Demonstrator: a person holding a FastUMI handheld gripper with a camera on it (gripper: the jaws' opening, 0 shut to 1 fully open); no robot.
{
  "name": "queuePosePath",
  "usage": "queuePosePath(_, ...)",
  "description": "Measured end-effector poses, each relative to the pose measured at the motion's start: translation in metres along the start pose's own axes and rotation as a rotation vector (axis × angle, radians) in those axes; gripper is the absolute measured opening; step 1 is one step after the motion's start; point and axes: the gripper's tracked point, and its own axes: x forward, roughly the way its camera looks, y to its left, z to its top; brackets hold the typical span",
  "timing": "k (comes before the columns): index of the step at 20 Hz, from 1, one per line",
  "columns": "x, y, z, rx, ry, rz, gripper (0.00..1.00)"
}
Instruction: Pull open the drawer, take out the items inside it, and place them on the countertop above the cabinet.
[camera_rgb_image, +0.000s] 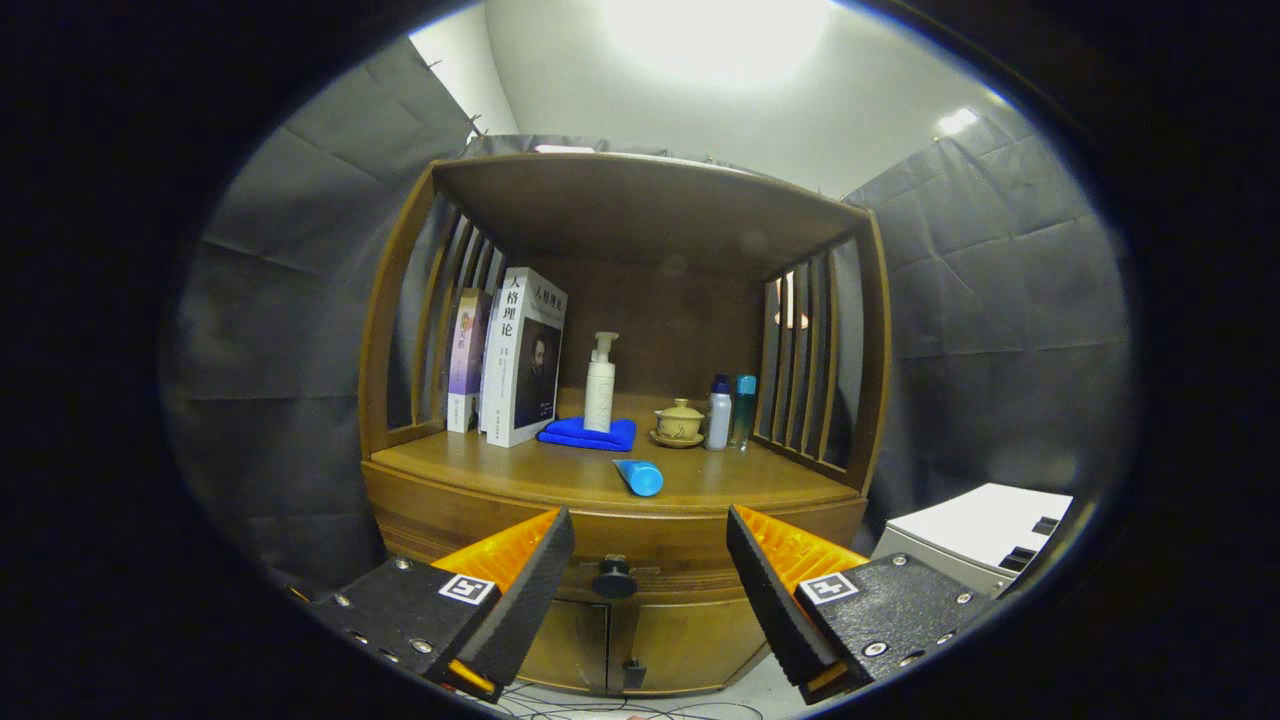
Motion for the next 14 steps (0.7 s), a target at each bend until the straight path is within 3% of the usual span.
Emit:
queuePosePath(8, -0.051, 0.006, 0.002, 0.017, -0.052, 0.015, 0.95)
queuePosePath(14, -0.05, 0.011, -0.018, 0.004, -0.027, 0.041, 0.95)
